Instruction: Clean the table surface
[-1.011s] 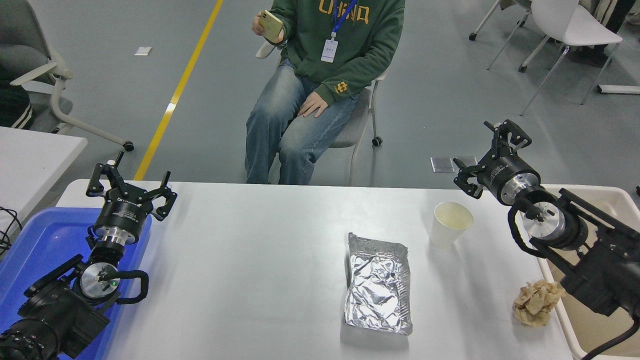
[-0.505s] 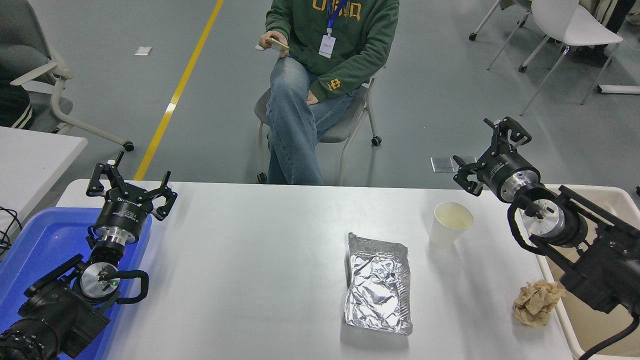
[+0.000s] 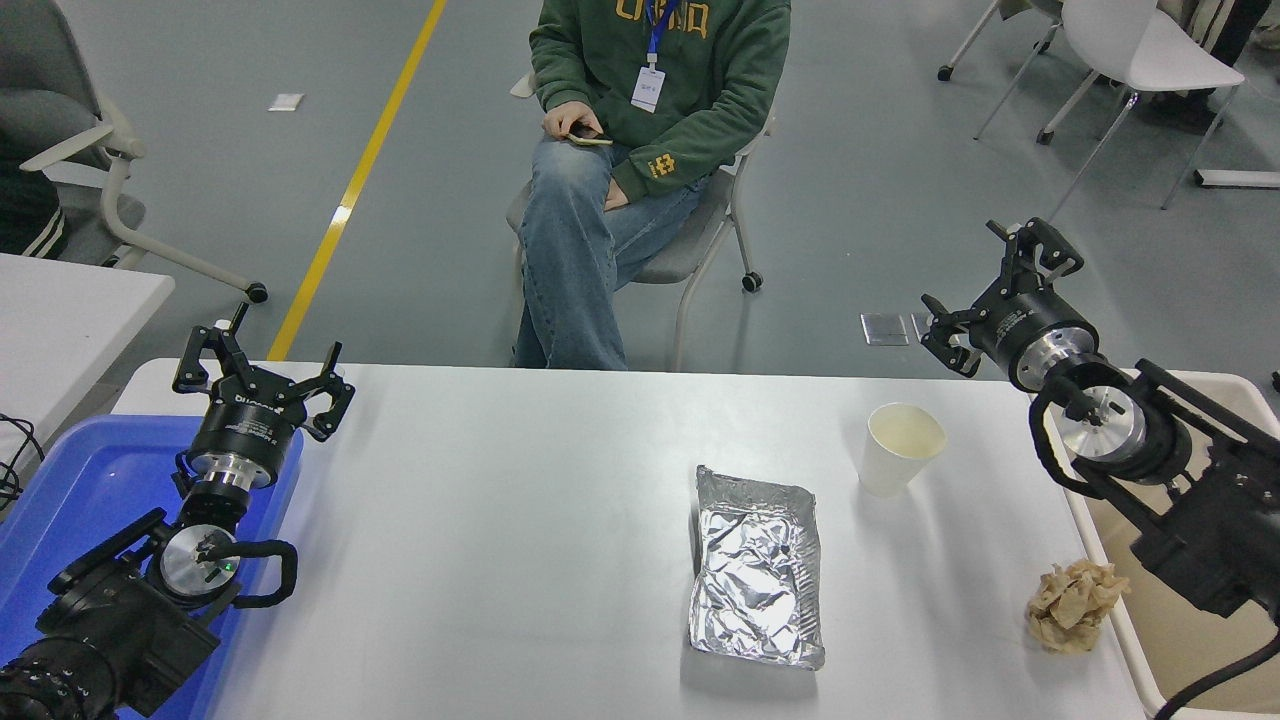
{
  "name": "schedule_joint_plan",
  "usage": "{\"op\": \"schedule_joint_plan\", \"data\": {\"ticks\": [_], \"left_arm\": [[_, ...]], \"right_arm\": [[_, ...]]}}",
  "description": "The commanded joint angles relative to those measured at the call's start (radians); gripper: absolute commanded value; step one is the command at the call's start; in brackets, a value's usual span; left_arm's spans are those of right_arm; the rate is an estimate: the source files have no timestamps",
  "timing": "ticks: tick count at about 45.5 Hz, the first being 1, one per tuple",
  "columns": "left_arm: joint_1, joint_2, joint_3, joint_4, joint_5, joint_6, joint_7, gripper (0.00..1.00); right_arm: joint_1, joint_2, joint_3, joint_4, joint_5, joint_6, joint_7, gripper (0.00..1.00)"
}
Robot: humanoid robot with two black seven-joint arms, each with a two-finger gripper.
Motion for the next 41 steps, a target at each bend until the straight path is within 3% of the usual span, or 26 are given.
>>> {"op": "schedule_joint_plan", "data": {"ticks": [1,22,41], "left_arm": [[0.0,0.0,0.0,-0.001,-0.001,0.0,-0.001,1.0],[0.0,0.0,0.0,-0.001,0.0,0.0,-0.001,1.0],[0.0,0.0,0.0,-0.001,0.0,0.0,-0.001,1.0]], "right_arm": [[0.013,-0.005,-0.011,-0.002,-0.015,0.007,0.016,1.0],[0.277,-0.155,-0.629,0.008,-0.108,0.008,0.014,1.0],[0.527,-0.161,-1.103,0.037,-0.15,0.018,0.005,1.0]]}}
